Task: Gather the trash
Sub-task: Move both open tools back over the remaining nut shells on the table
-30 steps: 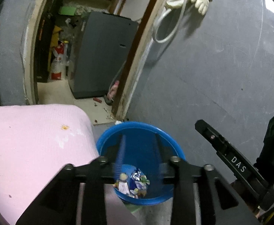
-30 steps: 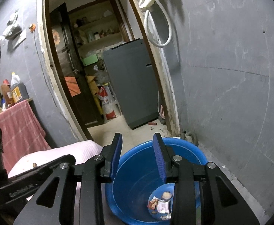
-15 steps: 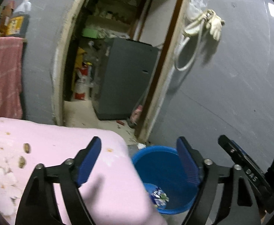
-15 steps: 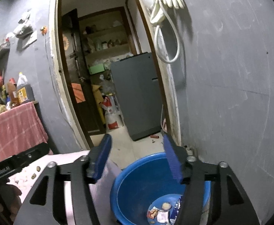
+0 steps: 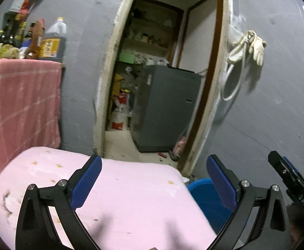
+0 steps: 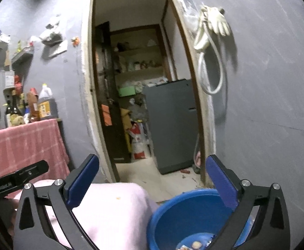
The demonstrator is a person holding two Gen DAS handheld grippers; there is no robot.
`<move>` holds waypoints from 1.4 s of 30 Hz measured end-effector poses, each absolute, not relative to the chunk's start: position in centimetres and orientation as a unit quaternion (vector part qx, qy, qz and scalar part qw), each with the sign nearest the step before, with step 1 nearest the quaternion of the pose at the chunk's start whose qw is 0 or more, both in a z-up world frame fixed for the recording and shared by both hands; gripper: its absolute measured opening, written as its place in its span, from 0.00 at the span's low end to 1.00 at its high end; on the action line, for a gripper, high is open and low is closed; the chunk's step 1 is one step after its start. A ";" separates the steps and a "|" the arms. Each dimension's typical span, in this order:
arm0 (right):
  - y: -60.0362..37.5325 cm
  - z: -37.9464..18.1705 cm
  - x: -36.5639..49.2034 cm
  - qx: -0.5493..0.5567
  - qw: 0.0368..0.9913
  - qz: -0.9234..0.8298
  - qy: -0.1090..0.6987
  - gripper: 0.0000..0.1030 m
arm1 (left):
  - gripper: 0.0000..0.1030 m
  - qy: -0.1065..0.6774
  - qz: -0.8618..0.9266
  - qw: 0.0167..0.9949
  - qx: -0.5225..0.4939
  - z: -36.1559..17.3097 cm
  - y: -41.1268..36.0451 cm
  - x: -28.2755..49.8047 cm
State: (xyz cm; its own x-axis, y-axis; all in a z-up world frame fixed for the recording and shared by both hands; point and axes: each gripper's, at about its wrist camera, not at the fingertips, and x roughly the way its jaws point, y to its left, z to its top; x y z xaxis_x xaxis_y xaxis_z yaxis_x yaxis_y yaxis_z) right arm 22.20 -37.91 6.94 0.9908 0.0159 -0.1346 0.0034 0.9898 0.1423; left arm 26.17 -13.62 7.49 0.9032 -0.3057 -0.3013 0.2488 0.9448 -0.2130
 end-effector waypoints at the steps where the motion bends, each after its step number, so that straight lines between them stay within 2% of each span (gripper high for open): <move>1: -37.5 7.1 22.2 0.069 0.995 0.007 0.067 1.00 | 0.96 0.165 -0.138 0.973 -0.084 7.6 -13.1 26.0; 20: -29.7 8.2 21.7 0.007 0.997 0.069 0.025 1.00 | 0.98 0.127 -0.052 0.988 -0.065 7.5 -5.0 22.7; 42: -24.2 5.2 24.1 -0.026 0.989 0.131 0.071 1.00 | 0.98 0.161 -0.017 0.985 -0.055 3.7 -0.1 23.9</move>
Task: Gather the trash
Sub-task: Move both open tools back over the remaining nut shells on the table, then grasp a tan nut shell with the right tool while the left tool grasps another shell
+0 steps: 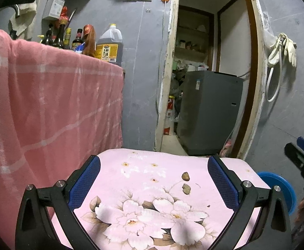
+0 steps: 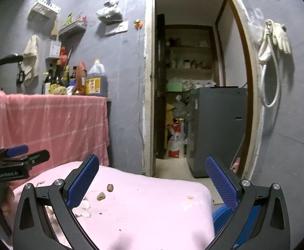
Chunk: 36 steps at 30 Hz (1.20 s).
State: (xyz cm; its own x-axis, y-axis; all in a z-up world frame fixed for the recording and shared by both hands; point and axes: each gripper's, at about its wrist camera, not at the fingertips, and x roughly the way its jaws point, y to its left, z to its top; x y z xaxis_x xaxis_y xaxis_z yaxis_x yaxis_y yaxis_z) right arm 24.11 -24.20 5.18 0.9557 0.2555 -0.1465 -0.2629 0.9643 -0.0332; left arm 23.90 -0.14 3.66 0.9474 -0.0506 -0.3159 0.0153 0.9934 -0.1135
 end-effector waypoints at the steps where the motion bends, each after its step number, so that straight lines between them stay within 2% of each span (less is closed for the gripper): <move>1: -24.0 5.0 24.3 -0.029 0.987 0.137 0.074 1.00 | 0.98 0.162 -0.019 0.985 -0.057 3.6 -0.1 24.0; 12: -22.8 3.9 27.4 -0.025 0.980 0.168 0.107 1.00 | 0.98 0.160 -0.032 0.985 -0.063 2.6 0.3 25.4; 25: -22.8 2.4 32.0 -0.062 0.955 0.195 0.216 1.00 | 0.97 0.302 -0.079 0.949 -0.048 0.0 -1.5 30.5; 30: -23.1 1.6 33.4 -0.065 0.943 0.196 0.262 0.99 | 0.80 0.354 -0.108 0.929 -0.020 -1.4 -3.3 32.5; 36: -23.3 0.5 34.9 -0.061 0.931 0.191 0.305 0.99 | 0.52 0.431 -0.137 0.892 -0.004 -3.6 -5.0 35.0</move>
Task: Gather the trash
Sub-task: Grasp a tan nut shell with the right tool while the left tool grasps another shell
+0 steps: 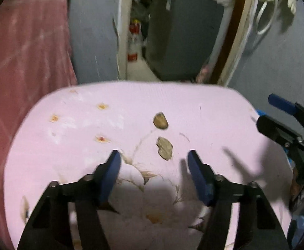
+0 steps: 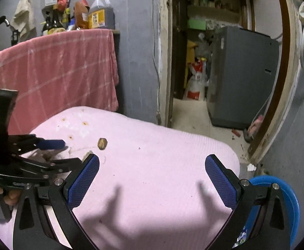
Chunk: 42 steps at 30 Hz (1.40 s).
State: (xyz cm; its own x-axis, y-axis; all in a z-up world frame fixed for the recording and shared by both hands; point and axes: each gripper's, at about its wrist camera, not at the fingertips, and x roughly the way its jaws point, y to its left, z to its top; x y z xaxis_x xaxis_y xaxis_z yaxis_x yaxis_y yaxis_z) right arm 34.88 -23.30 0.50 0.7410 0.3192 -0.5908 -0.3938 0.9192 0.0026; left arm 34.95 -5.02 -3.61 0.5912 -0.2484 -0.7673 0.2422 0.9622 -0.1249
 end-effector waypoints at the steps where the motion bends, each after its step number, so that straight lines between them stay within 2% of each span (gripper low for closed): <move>1: -23.4 0.4 35.1 -0.059 0.929 0.192 0.310 0.99 | 0.49 0.441 -0.136 0.887 -0.003 -3.9 -5.2 35.3; 3: -23.6 0.1 35.4 -0.054 0.926 0.194 0.319 0.99 | 0.47 0.444 -0.138 0.885 -0.007 -3.9 -5.3 35.5; 5: -23.7 0.0 35.8 -0.051 0.924 0.194 0.326 0.99 | 0.35 0.446 -0.142 0.884 -0.011 -3.9 -5.5 35.6; 7: -23.7 -0.2 36.2 -0.050 0.920 0.192 0.337 0.99 | 0.29 0.451 -0.138 0.882 -0.011 -3.9 -5.5 35.7; 10: -23.4 -0.6 36.8 -0.056 0.915 0.191 0.351 0.99 | 0.09 0.455 -0.150 0.878 -0.018 -3.7 -5.4 36.1; 14: -22.4 -1.2 37.4 -0.070 0.906 0.199 0.368 0.94 | 0.08 0.455 -0.154 0.876 -0.038 -3.6 -4.9 36.1; 18: -21.0 -2.1 38.5 -0.084 0.889 0.217 0.395 0.82 | 0.07 0.452 -0.143 0.879 -0.059 -3.3 -4.0 36.1; 23: -19.0 -3.6 40.0 -0.093 0.861 0.256 0.429 0.75 | 0.07 0.439 -0.109 0.888 -0.083 -2.6 -1.9 36.1; 29: -15.8 -4.2 40.5 -0.132 0.851 0.272 0.429 0.72 | 0.07 0.420 -0.074 0.899 -0.103 -1.9 1.2 36.0; 31: -14.9 -4.2 40.7 -0.139 0.848 0.279 0.428 0.65 | 0.07 0.413 -0.064 0.902 -0.108 -1.7 2.0 36.0; 32: -14.6 -4.1 40.8 -0.138 0.847 0.285 0.427 0.57 | 0.07 0.412 -0.060 0.902 -0.112 -1.7 2.3 36.0; 33: -14.2 -4.1 40.9 -0.134 0.845 0.292 0.428 0.53 | 0.07 0.411 -0.059 0.902 -0.117 -1.7 2.4 35.8; 37: -13.3 -4.2 41.5 -0.120 0.836 0.310 0.437 0.49 | 0.07 0.417 -0.060 0.896 -0.138 -2.0 3.0 35.8; 42: -12.2 -4.3 41.8 -0.123 0.836 0.310 0.436 0.30 | 0.07 0.420 -0.067 0.892 -0.156 -2.2 3.5 35.6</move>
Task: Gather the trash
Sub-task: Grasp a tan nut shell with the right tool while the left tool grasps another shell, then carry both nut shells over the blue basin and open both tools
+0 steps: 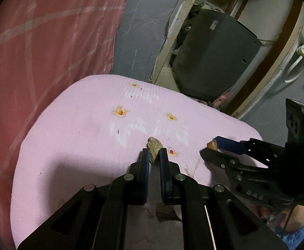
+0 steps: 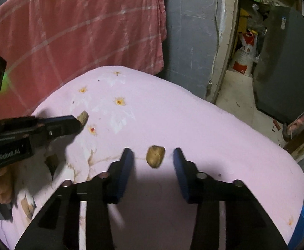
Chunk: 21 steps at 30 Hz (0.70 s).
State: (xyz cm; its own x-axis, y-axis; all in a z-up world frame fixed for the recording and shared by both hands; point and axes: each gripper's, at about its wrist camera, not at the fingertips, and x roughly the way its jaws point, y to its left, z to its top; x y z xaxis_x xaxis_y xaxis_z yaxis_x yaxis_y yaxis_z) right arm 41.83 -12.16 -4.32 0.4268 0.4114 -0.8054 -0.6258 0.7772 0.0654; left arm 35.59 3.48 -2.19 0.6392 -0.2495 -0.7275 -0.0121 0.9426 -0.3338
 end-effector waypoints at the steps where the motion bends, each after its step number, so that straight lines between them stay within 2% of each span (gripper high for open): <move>1: -12.1 -4.4 41.9 -0.122 0.836 0.307 0.437 0.28 | 0.07 0.420 -0.067 0.892 -0.156 -2.2 3.5 35.6; 3: -12.2 -4.3 41.6 -0.122 0.838 0.306 0.436 0.14 | 0.07 0.418 -0.068 0.892 -0.156 -2.0 3.6 35.4; 10: -13.1 -3.3 40.5 -0.102 0.850 0.305 0.417 0.14 | 0.06 0.394 -0.071 0.908 -0.123 -1.3 2.4 34.2; 21: -16.7 1.0 34.1 -0.086 0.908 0.292 0.287 0.14 | 0.06 0.310 -0.106 0.939 -0.104 1.2 -0.7 30.8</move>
